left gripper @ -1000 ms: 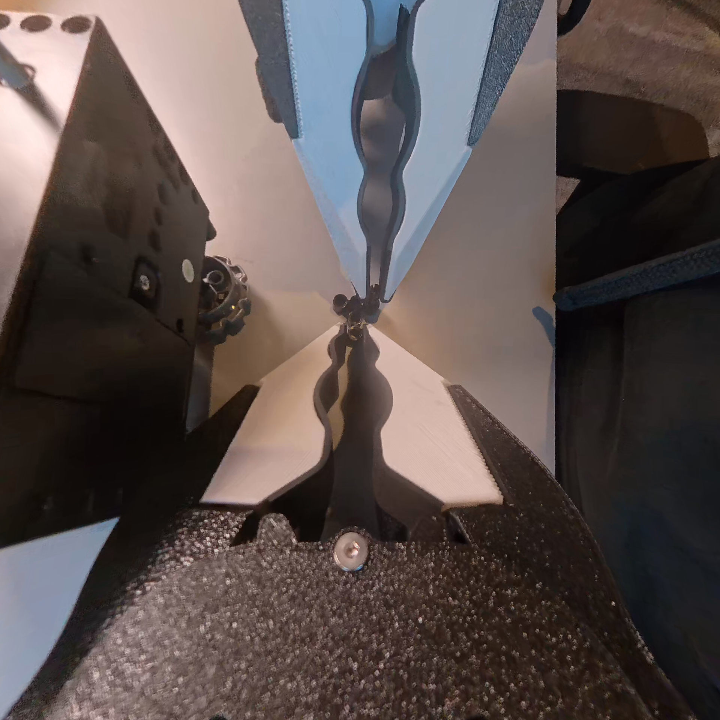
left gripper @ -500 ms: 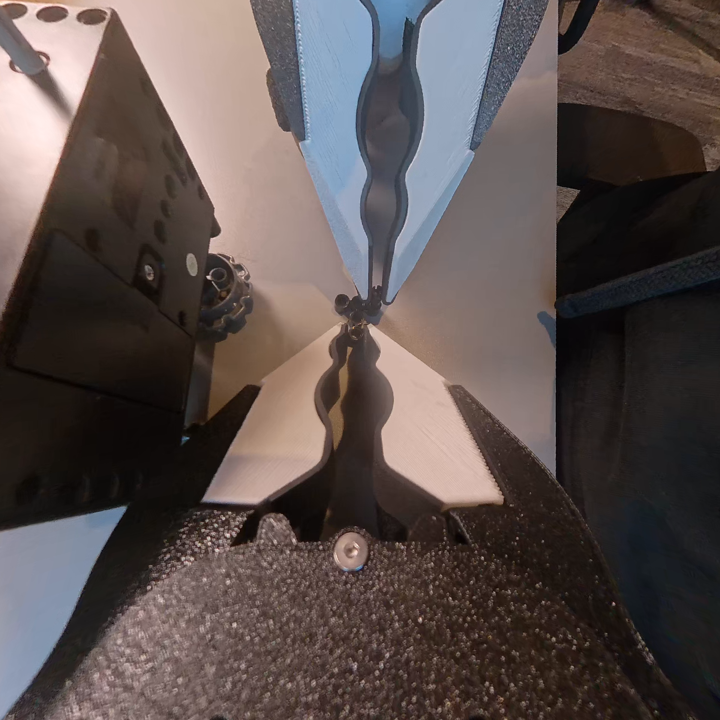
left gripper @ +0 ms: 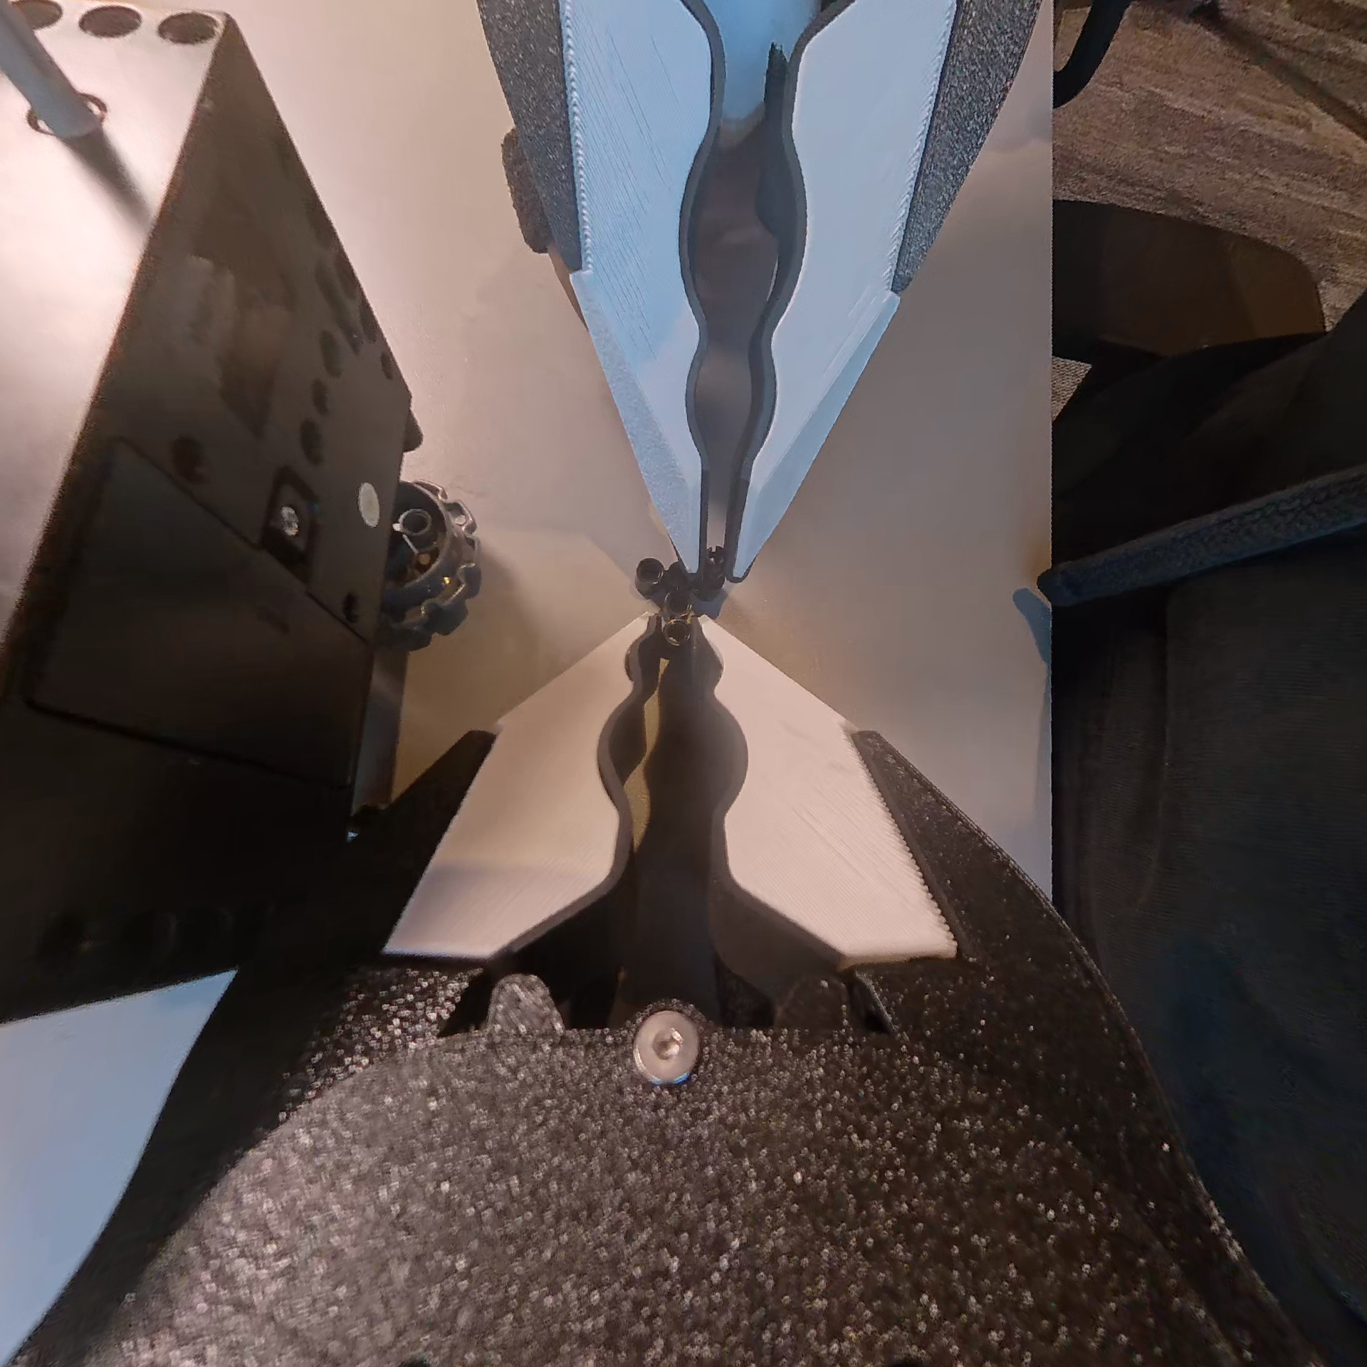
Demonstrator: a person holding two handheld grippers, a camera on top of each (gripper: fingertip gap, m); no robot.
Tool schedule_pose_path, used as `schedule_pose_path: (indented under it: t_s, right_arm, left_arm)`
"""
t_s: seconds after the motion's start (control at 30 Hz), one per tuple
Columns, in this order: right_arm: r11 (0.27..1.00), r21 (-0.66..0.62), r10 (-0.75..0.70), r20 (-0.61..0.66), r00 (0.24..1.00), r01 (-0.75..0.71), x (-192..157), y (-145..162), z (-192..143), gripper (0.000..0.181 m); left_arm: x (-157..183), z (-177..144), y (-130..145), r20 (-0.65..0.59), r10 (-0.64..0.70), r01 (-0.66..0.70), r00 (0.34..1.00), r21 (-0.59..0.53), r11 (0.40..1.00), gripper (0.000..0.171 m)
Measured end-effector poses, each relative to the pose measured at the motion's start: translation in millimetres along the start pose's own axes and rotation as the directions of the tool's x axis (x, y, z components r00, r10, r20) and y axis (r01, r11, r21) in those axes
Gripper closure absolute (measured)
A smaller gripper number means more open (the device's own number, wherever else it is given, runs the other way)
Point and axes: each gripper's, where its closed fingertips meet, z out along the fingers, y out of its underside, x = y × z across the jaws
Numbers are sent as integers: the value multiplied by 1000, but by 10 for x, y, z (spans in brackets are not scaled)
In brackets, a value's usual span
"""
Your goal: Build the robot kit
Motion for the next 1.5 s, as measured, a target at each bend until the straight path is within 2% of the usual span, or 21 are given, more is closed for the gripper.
schedule_pose_path:
  t_s: [0.37, 0.5, 0.7, 0.9, 0.97, 1.1, 1.17, 1.27, 1.37, 1.5]
  right_arm:
    - [1000, -27, 12, -7, 1000, -13, 7, 4, 30, 177]
    - [996, -80, -44, 3, 999, 44, -11, 20, 81, 177]
    - [999, 20, 28, 7, 1000, -28, 40, -17, -4, 177]
    - [961, 216, 165, 59, 985, -174, 59, -278, -136, 177]
    - [934, 286, 195, 89, 977, -213, 45, -402, -194, 177]
    - [840, 451, 254, 166, 953, -302, 57, -682, -356, 177]
    - [788, 516, 269, 204, 941, -336, 66, -789, -429, 177]
    - [759, 555, 266, 215, 940, -342, 61, -844, -458, 177]
    - [734, 582, 264, 229, 937, -349, 53, -878, -506, 177]
    - [790, 538, 225, 193, 955, -295, 8, -794, -477, 177]
  left_arm:
    - [-3, 2, -3, 6, 2, -2, 1000, 0, 1000, 167]
    - [-4, 6, -6, 12, 5, -5, 1000, 0, 1000, 166]
    - [-3, 5, -8, 9, 2, -2, 1000, 2, 1000, 167]
    - [10, -9, -19, 10, -6, 6, 1000, 11, 1000, 162]
    - [26, -67, -75, -3, -26, 26, 1000, 52, 998, 150]
    - [125, -274, -366, -74, -57, 74, 996, 237, 969, 152]
    - [145, -390, -541, -103, -76, 108, 992, 345, 933, 152]
    - [145, -553, -730, -158, -111, 173, 981, 458, 872, 160]
    - [144, -603, -774, -172, -111, 182, 979, 487, 854, 169]
    - [174, -538, -705, -168, -94, 160, 981, 439, 884, 170]
